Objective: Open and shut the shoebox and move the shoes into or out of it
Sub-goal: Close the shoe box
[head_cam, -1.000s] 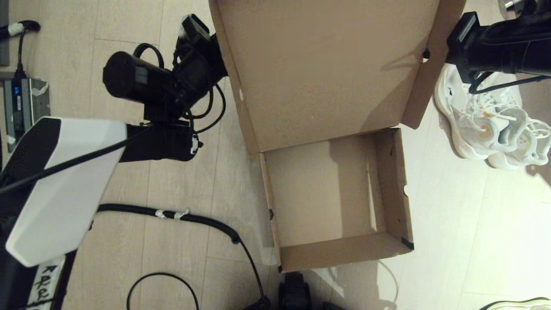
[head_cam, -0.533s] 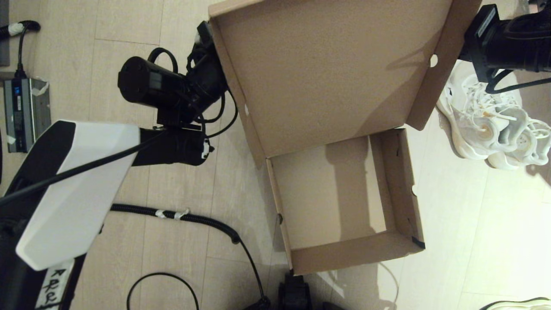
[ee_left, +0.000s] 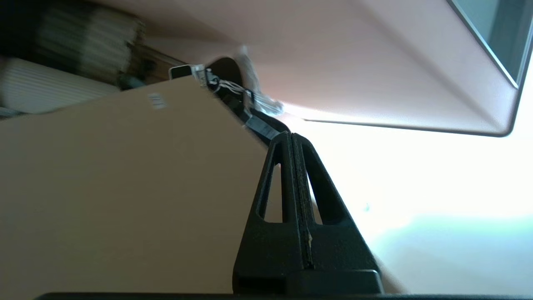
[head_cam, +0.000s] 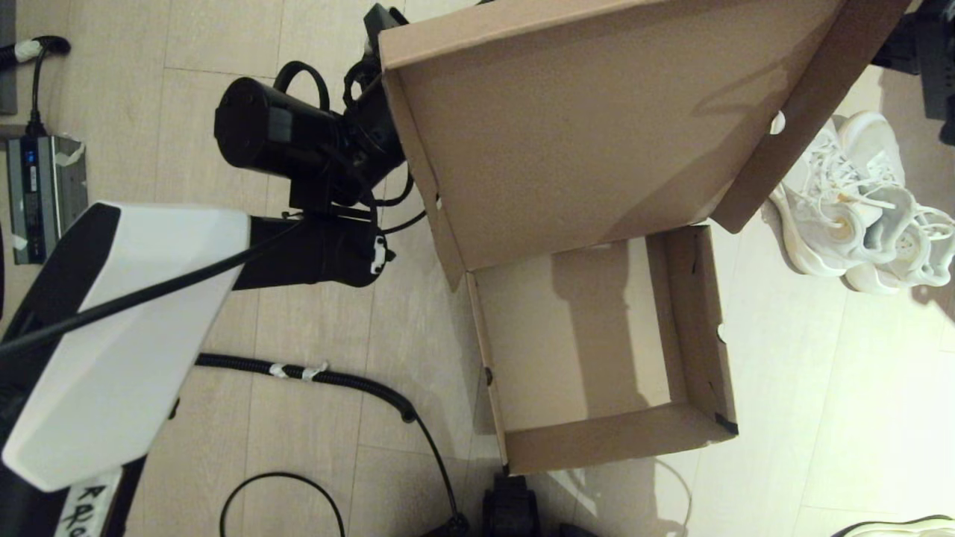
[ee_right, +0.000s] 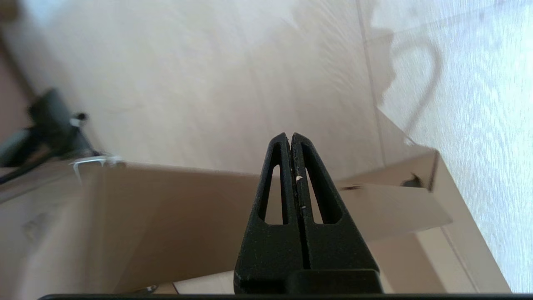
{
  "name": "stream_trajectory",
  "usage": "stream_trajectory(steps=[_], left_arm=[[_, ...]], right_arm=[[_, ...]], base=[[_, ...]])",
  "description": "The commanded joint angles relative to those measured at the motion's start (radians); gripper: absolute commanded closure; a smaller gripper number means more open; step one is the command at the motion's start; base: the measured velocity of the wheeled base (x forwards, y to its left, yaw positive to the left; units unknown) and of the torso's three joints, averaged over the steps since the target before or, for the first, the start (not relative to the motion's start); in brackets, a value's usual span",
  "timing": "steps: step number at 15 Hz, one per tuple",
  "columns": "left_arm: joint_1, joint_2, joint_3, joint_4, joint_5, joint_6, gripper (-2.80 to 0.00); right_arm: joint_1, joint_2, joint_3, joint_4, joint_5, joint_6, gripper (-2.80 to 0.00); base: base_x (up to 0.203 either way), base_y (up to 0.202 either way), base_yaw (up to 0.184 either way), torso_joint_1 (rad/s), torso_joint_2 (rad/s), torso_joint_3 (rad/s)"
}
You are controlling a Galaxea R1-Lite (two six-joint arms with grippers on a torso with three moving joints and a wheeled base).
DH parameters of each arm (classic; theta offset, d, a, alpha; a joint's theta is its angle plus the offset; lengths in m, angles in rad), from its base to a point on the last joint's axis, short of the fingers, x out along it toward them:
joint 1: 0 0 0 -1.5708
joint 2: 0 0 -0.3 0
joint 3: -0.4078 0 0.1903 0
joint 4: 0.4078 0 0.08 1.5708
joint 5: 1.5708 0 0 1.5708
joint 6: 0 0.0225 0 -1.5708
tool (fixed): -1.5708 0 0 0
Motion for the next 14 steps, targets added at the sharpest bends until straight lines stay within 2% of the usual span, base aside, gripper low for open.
stream_trajectory(steps=[1, 4, 7, 11, 14], left_arm=[[-0.029, -0.026, 0.001, -0.008, -0.006, -0.012, 0.0], [-0.097, -0.059, 0.001, -0.008, -0.006, -0.031, 0.0], [-0.144, -0.066, 0.004, -0.008, -0.005, -0.032, 0.0], [-0.212, -0.097, 0.104, -0.008, -0.006, -0.029, 0.0], [-0.263, -0.098, 0.234, -0.008, -0.036, -0.011, 0.0]], right_arm=[[-0.002, -0.108, 0.018, 0.0, 0.003, 0.003, 0.0], [-0.005, -0.222, 0.022, 0.0, 0.0, 0.002, 0.0], [-0.049, -0.304, 0.009, 0.0, 0.0, -0.001, 0.0], [-0.051, -0.363, 0.01, 0.056, 0.001, 0.0, 0.0], [-0.051, -0.369, 0.007, 0.057, 0.004, 0.0, 0.0]], base=[[0.0, 0.0, 0.0, 0.0, 0.0, 0.0], [0.0, 0.0, 0.0, 0.0, 0.0, 0.0], [0.0, 0.0, 0.0, 0.0, 0.0, 0.0], [0.0, 0.0, 0.0, 0.0, 0.0, 0.0], [0.0, 0.0, 0.0, 0.0, 0.0, 0.0]])
